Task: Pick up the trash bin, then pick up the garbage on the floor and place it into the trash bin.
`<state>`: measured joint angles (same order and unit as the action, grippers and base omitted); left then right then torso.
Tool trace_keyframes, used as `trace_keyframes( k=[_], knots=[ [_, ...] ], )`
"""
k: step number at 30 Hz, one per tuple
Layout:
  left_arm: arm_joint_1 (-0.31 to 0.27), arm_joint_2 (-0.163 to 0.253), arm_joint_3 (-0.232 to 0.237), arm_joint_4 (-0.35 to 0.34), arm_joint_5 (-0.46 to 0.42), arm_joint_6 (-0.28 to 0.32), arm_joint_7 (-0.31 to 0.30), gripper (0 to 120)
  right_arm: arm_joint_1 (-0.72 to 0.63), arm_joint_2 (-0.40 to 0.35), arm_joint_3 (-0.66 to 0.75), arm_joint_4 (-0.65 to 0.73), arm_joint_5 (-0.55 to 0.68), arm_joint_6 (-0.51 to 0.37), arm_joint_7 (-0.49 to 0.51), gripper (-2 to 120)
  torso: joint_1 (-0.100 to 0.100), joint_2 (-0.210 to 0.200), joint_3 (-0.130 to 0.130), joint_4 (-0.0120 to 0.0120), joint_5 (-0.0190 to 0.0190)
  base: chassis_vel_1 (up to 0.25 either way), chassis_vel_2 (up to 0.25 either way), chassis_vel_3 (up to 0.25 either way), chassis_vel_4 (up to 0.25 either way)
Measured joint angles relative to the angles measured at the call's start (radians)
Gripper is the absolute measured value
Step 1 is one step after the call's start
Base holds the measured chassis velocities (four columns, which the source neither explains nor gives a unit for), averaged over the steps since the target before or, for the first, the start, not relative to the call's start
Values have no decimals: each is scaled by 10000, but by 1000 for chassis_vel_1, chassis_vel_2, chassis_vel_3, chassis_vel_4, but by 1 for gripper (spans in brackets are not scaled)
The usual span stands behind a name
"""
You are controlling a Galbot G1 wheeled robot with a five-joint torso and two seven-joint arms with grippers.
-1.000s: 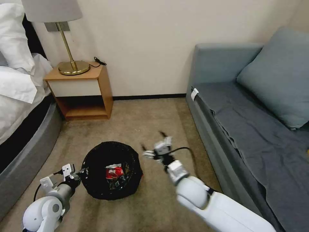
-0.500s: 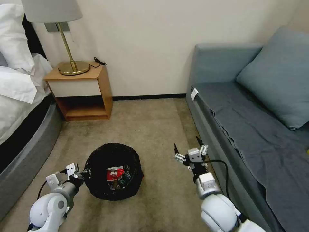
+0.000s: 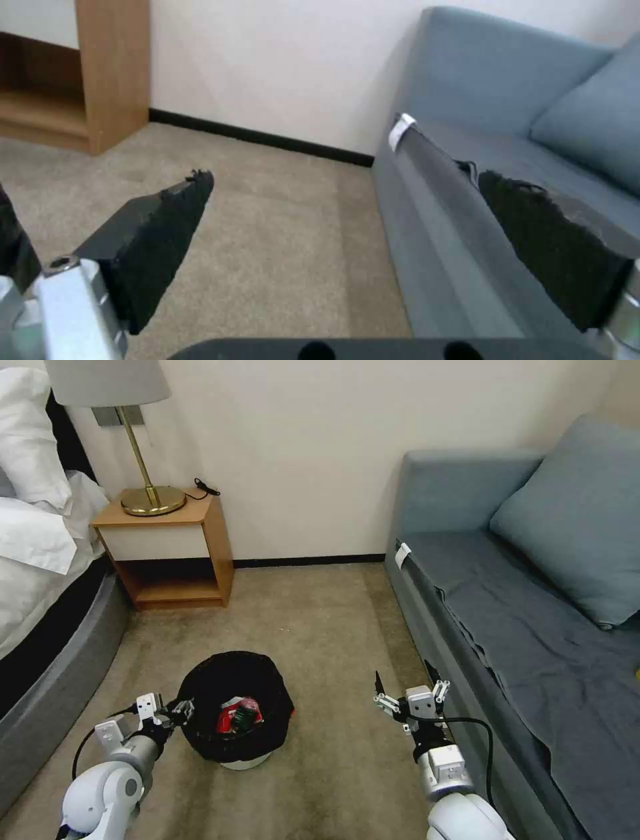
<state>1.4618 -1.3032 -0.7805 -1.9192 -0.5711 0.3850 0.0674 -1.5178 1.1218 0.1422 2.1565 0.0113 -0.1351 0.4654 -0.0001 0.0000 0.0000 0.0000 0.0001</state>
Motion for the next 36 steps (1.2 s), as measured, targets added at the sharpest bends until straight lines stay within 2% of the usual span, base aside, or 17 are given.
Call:
trace_keyframes(
  k=[3, 4, 8, 11, 13, 14, 15, 17, 18, 22, 28, 33, 36],
  knots=[
    [335, -311, 5, -431, 781, -1107, 342, 78, -246, 456, 158, 81, -213, 38, 11, 100, 0, 1, -1, 0, -1, 0, 0, 0, 0],
    [335, -311, 5, -431, 781, -1107, 342, 78, -246, 456, 158, 81, -213, 38, 11, 100, 0, 1, -1, 0, -1, 0, 0, 0, 0],
    [982, -840, 250, -1086, 2160, -2157, 332, 95, -645, 963, 349, 196, -601, 156, 14, 100, 0, 0, -1, -1, -1, 0, 0, 0, 0],
    [1254, -1047, 361, -1358, 2349, -2499, 307, 98, -791, 1086, 430, 234, -764, 223, 14, 100, 0, 0, -1, -1, 0, 0, 0, 0, 0],
    [1706, -1341, 516, -1709, 2641, -3248, 314, 100, -1060, 1228, 587, 360, -952, 314, 7, 100, 0, 0, -1, 0, -1, 0, 0, 0, 0],
    [1706, -1341, 516, -1709, 2641, -3248, 314, 100, -1060, 1228, 587, 360, -952, 314, 7, 100, 0, 0, -1, 0, -1, 0, 0, 0, 0],
    [1936, -1462, 603, -1873, 2790, -3858, 403, 100, -1239, 1300, 700, 429, -1060, 391, -4, 100, 0, 0, -1, 1, -1, 0, 0, 0, 0],
    [2215, -1557, 772, -2079, 2833, -4555, 536, 100, -1458, 1359, 837, 503, -1200, 482, -30, 100, 0, 0, -1, -1, 0, 0, 0, 0, 0],
    [2215, -1557, 772, -2079, 2833, -4555, 536, 100, -1458, 1359, 837, 503, -1200, 482, -30, 100, 0, 0, -1, -1, 0, 0, 0, 0, 0],
    [2976, -1620, 1128, -2459, 2734, -5259, 707, 100, -1803, 1456, 1066, 689, -1336, 613, -39, 100, -1, 0, 0, -1, 0, 0, 0, 0, 0],
    [3537, -1621, 1156, -2936, 2520, -5482, 709, 100, -1951, 1504, 1228, 842, -1407, 637, -37, 100, 0, 0, 0, 0, -1, 0, 0, 0, 0],
    [4055, -1613, 1409, -3591, 2582, -5546, 484, 100, -2010, 1546, 1378, 901, -1538, 714, -142, 100, 0, 0, -1, 0, -1, 0, 0, 0, 0],
    [4252, -1556, 1440, -4134, 2519, -4827, -169, 100, -1947, 1545, 1459, 919, -1513, 715, -251, 100, 0, 0, -1, 0, 0, 0, 0, 0, 0]
  ],
)
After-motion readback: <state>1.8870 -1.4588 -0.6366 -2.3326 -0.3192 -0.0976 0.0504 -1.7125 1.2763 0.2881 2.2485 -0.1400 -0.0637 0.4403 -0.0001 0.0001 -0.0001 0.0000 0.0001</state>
